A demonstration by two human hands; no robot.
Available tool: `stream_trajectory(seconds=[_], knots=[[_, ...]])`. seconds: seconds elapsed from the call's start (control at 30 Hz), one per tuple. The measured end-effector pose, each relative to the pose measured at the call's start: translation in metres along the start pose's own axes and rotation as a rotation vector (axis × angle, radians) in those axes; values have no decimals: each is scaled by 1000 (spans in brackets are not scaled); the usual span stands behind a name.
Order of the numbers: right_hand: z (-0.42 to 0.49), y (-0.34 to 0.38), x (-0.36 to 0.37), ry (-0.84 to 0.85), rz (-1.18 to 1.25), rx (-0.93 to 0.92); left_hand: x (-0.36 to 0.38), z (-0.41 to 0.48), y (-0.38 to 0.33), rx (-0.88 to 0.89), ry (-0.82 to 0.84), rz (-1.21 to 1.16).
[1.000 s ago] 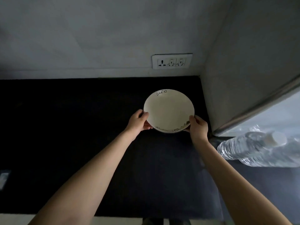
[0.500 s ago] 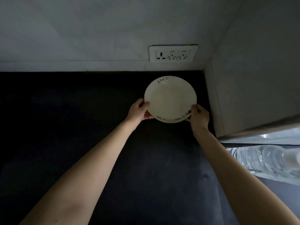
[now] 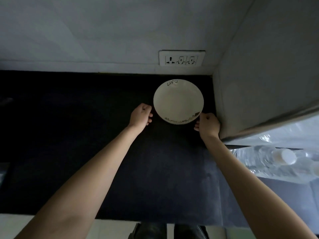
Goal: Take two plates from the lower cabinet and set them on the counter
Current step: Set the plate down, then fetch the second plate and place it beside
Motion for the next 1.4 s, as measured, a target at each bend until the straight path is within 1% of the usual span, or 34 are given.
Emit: stream_trajectory(seconds=[0.07, 0.17, 0.23, 0.33, 0.47, 0.6, 0.67, 0.8, 1.0, 1.17, 1.23, 1.33, 1.4], knots=[[-27, 3, -8, 93, 51, -10, -18, -30, -4, 66, -2, -11], [-74, 4, -18, 319, 49, -41, -46, -90, -1, 110, -14, -101], [-107, -3, -29, 448, 2, -69, -62, -136, 11, 93, -68, -158], [-150, -24, -48, 610, -40, -85, -75, -208, 47, 31, -157, -235], [-191, -74, -60, 812, -168, -93, -78, -302, 138, -163, -298, -326], [-233, -118, -52, 1014, -360, -110, -88, -404, 247, -483, -557, -494], [-262, -133, -44, 1124, -454, -119, -91, -460, 287, -605, -699, -595], [-323, -161, -22, 1295, -665, -262, -89, -561, 334, -733, -944, -726], [-434, -222, 10, 1557, -833, -438, -61, -682, 390, -904, -1281, -932], [-533, -284, 35, 1697, -942, -575, -38, -760, 447, -1100, -1451, -1087], [-568, -309, 51, 1719, -980, -584, -39, -782, 474, -1166, -1483, -1136], [-613, -337, 78, 1679, -1014, -570, -62, -803, 511, -1219, -1477, -1184], [-639, -346, 96, 1623, -1016, -546, -92, -809, 535, -1206, -1468, -1194]])
Point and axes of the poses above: each hand's wrist, its own z-axis towards the middle knuckle, its own x-axis out of the palm, y = z × x, the point moved 7 cm from there along z, towards the middle knuckle, and after that the axes turned 10 degrees about -y, right-handed, at the moved point
